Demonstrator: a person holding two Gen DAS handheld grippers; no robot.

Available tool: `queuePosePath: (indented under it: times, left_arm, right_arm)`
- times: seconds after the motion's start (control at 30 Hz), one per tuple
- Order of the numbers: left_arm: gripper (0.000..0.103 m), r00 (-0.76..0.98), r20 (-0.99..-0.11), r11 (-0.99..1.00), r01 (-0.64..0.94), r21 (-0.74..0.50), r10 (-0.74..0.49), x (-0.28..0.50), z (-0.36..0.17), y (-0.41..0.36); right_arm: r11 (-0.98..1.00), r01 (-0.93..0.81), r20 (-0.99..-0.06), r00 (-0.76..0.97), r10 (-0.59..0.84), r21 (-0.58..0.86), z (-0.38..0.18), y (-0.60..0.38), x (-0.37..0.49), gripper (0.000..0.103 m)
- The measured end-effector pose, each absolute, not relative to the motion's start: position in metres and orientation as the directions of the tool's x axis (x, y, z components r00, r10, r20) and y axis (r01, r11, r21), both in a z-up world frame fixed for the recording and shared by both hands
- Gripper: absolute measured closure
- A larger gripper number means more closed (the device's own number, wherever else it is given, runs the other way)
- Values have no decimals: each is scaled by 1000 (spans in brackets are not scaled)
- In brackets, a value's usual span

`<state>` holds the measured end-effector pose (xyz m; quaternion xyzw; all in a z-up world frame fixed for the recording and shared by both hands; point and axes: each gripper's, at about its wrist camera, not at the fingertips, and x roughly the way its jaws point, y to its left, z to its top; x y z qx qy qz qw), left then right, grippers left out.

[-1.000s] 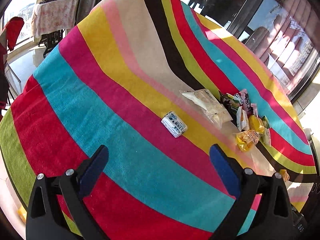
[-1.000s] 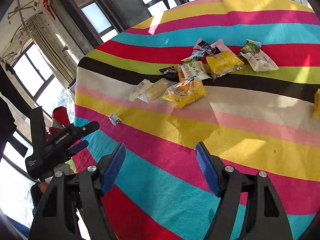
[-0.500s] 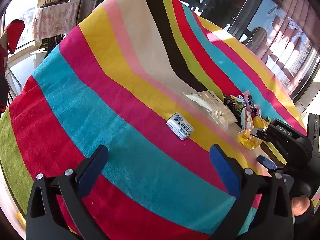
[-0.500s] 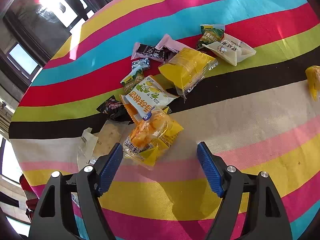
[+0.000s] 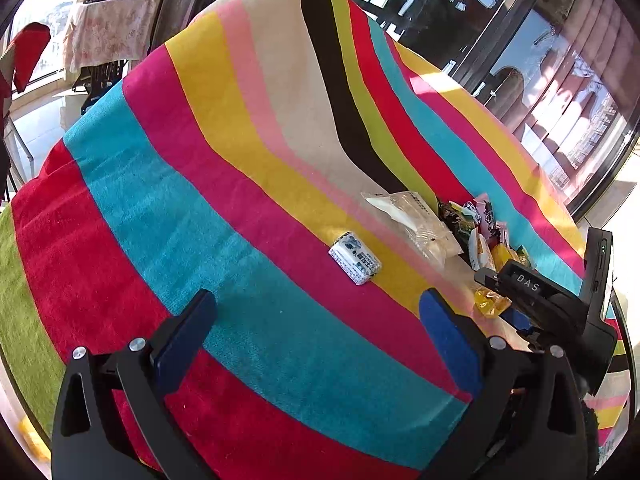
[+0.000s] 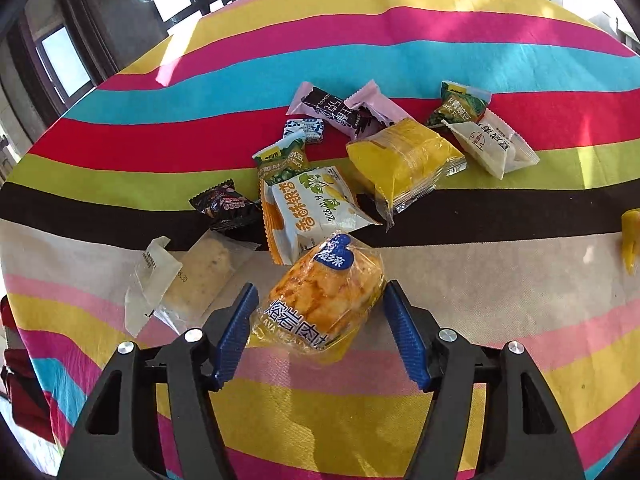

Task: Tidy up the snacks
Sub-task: 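Move the right tool to the orange LAVA bread packet while the left tool approaches the small white-blue packet, then grasp the orange bread packet with the right tool while the left tool grasps the white-blue packet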

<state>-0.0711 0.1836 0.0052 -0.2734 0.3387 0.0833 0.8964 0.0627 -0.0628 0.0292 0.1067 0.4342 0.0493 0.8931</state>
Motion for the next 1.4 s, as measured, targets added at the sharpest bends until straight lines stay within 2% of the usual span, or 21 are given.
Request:
queuePosePath:
  times: [0.2, 0.33, 0.47, 0.57, 0.77, 0.93, 1.0, 1.07, 1.1, 1.17, 1.23, 1.3, 1.33, 1.37, 1.4]
  left_arm:
    - [2, 754, -655, 839, -334, -430, -35, -72, 6, 182]
    - [2, 692, -722, 888, -332, -319, 0, -61, 7, 167]
    - [2, 647, -763, 936, -268, -230, -2, -49, 7, 145]
    - [2, 636, -772, 935, -271, -227, -3, -46, 6, 138]
    - [2, 638, -770, 885, -347, -309, -19, -35, 8, 151]
    - [2, 623, -781, 888, -380, -258, 39, -15, 8, 147]
    - [8, 629, -776, 912, -346, -222, 49, -8, 7, 139]
    - [38, 634, -771, 951, -270, -150, 58, 0, 7, 126]
    - [44, 634, -771, 963, -240, -119, 62, 2, 6, 122]
    - [65, 636, -769, 975, -206, -88, 65, 3, 6, 118]
    - [74, 639, -769, 978, -180, -109, 32, 2, 6, 120]
    - [74, 634, -774, 980, -150, -128, -4, 0, 7, 122]
    - [66, 626, -779, 984, -118, -135, -32, 1, 8, 123]
    - [41, 619, -784, 986, -90, -141, -55, 2, 9, 125]
    - [25, 617, -784, 988, -65, -139, -70, 3, 11, 127]
  right_arm:
    - [967, -139, -771, 585, 253, 211, 33, -113, 27, 47]
    - [960, -220, -789, 551, 270, 175, 35, -141, 7, 46]
    - [966, -226, -803, 548, 235, 129, 34, -160, 7, 40]
    - [972, -190, -803, 553, 221, 136, 32, -179, 5, 40]
    - [973, -184, -794, 567, 220, 138, 31, -184, 4, 40]
    - [973, -192, -790, 573, 219, 130, 31, -180, 6, 37]
    - [971, -196, -787, 575, 226, 136, 30, -180, 6, 36]
    - [971, -197, -784, 579, 227, 136, 30, -180, 5, 36]
    - [971, -198, -783, 580, 225, 133, 30, -180, 4, 36]
    - [971, -198, -778, 585, 228, 136, 31, -180, 3, 37]
    - [969, -194, -766, 596, 242, 155, 32, -183, 1, 48]
    - [965, -193, -764, 591, 257, 175, 32, -186, 2, 49]
    - [965, -194, -764, 590, 261, 180, 32, -187, 2, 48]
    - [965, -194, -765, 589, 260, 178, 32, -187, 2, 48]
    - [965, -195, -766, 589, 257, 174, 33, -186, 2, 48]
